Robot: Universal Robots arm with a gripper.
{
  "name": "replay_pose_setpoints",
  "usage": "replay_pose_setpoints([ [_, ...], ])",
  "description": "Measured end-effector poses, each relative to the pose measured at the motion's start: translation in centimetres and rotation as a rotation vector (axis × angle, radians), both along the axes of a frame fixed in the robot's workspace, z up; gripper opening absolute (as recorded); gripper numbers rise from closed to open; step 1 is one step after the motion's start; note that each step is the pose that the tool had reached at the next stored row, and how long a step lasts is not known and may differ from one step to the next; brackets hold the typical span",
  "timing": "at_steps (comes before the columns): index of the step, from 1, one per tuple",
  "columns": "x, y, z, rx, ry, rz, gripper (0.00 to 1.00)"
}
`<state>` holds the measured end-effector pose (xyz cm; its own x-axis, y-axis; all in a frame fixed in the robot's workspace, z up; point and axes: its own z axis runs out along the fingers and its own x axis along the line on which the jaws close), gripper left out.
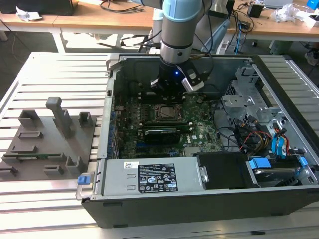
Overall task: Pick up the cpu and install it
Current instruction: 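Install the first cpu locking lever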
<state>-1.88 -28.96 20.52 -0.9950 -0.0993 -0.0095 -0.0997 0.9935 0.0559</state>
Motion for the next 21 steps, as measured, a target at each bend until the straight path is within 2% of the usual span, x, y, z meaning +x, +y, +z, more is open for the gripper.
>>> replay_pose_setpoints([
  [6,0.12,0.38,-0.18,-0.001,0.0002,0.0,0.11],
  [9,0.14,0.46,-0.22,-0.0052,0.0,0.0,0.11],
  [10,0.13,0.47,-0.22,-0.0101,0.0001,0.0,0.11],
  [12,0.13,0.57,-0.12,-0.0302,-0.0006,0.001,0.11],
  [14,0.12,0.75,-0.06,-0.0383,-0.0007,0.004,0.11],
  [17,0.12,1.17,-0.06,-0.0385,-0.0008,0.007,0.11],
  [21,0.12,1.46,-0.06,-0.0384,-0.0007,0.008,0.11],
])
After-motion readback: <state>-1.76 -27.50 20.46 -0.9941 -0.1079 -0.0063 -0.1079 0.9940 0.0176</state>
